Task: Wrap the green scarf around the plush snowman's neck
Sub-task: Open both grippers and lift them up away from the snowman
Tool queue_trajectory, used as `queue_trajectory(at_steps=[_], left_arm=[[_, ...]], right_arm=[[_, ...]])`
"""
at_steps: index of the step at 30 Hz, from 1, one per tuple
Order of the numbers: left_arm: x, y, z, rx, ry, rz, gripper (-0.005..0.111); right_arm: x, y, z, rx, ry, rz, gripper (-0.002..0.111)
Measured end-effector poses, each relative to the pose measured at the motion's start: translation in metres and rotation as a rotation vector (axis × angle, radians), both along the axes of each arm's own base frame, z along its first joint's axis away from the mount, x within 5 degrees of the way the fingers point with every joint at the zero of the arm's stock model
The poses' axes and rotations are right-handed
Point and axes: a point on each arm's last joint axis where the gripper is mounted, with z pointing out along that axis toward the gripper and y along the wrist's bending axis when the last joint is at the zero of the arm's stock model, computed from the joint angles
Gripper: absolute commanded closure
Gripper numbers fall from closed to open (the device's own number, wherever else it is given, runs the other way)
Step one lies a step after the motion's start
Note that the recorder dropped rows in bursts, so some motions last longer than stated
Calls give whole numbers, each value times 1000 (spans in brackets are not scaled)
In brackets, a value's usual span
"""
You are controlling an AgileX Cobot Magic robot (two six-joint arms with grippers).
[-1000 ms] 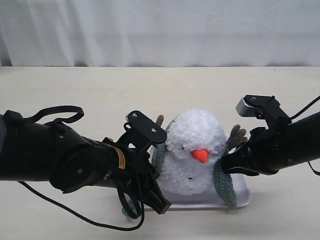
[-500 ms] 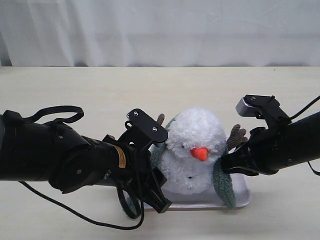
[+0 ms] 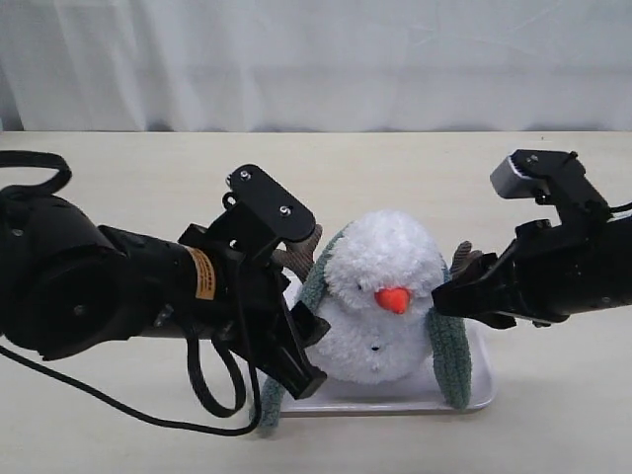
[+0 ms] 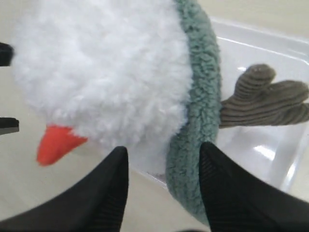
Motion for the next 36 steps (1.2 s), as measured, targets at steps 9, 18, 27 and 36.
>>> queue_trajectory(at_steps=[9, 18, 27, 36], left_arm=[[-10, 13, 44, -101, -104, -10, 55], [-25, 31, 90, -231, -222, -11, 88], [-37, 44, 119, -333, -309, -8, 107], [-45, 54, 137, -405, -371, -6, 107]], right_arm=[[-30, -13, 38, -101, -152, 14, 63], [-68, -28, 80, -131, -382, -65, 64], [-112, -37, 112, -77, -621, -107, 94], [-148, -46, 112, -44, -793, -153, 104]])
